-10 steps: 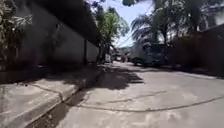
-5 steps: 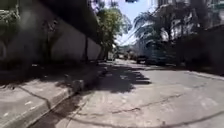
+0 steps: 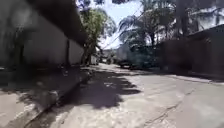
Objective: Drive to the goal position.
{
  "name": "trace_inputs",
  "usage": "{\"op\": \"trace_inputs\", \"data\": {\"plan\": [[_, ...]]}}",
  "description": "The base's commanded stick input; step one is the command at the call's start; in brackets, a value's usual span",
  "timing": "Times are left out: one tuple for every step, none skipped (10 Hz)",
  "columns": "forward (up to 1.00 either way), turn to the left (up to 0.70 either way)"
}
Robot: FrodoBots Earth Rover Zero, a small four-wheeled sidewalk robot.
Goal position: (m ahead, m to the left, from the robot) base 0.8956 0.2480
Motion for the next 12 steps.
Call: {"op": "trace_inputs", "data": {"plan": [[1.0, 0.0], [1.0, 0.0], [1.0, 0.0], [1.0, 0.0], [1.0, 0.0], [0.76, 0.0], [0.26, 0.0], [0.0, 0.0], [0.0, 0.0], [0.0, 0.0], [0.0, 0.0], [0.0, 0.0]]}}
